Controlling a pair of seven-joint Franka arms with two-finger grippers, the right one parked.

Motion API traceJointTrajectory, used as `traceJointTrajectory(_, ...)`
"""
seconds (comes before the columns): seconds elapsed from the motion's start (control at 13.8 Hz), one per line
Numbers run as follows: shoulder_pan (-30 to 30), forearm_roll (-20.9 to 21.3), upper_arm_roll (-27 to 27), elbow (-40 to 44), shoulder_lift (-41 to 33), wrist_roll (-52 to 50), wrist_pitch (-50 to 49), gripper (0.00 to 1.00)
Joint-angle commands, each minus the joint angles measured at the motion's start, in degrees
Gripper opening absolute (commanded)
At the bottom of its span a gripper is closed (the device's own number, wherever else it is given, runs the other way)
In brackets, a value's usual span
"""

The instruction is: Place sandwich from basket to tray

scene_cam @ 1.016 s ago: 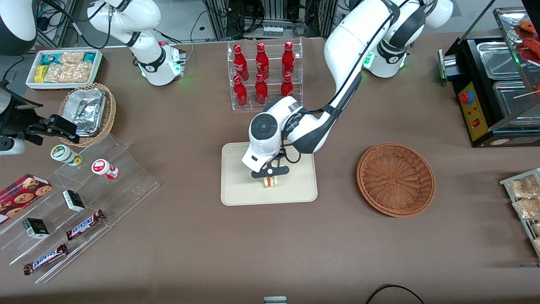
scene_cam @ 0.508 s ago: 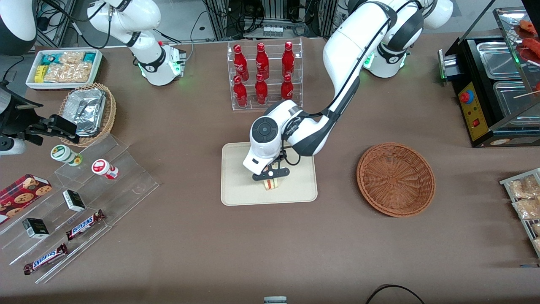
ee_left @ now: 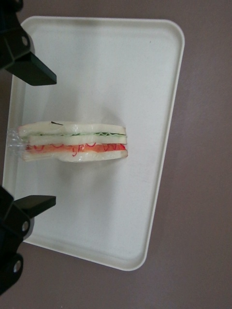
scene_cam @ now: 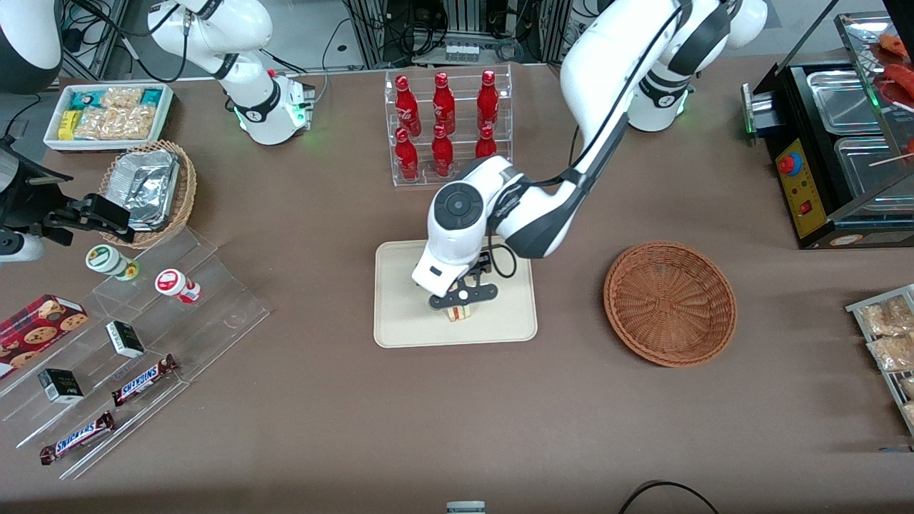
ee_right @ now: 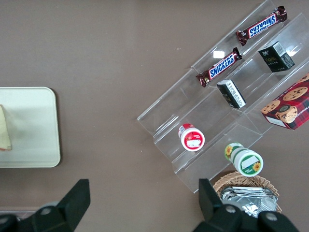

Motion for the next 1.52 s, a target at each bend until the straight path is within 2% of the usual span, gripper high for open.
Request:
traceJointTrajectory(0.0, 0.12, 1.83, 0.35, -0.89, -2.44, 3.15, -2.74, 1.0)
traceJointTrajectory(0.07, 0.2, 3.06, 0.53, -1.33, -3.4, 7.44, -4.4, 1.0)
traceJointTrajectory(0.29, 4.15, 2.72, 2.72, -3.77, -8.05, 9.33, -10.12, 1.0)
traceJointTrajectory(0.44, 9.5, 2.37, 2.2, -7.02, -10.78, 15.09, -11.18, 1.0)
traceJointTrajectory(0.87, 19.96, 2.1, 2.29, -16.61, -17.63, 31.19, -11.19, 1.0)
traceJointTrajectory(1.16, 26.03, 0.61, 2.29, -21.89, -23.44, 40.86, -11.62, 1.0)
traceJointTrajectory(1.31, 29.63, -1.49, 2.29, -22.16, -26.07, 46.39, -15.56, 1.0)
traceJointTrajectory(1.45, 32.54, -1.76, 2.29, -22.16, -29.59, 51.15, -20.31, 1.0)
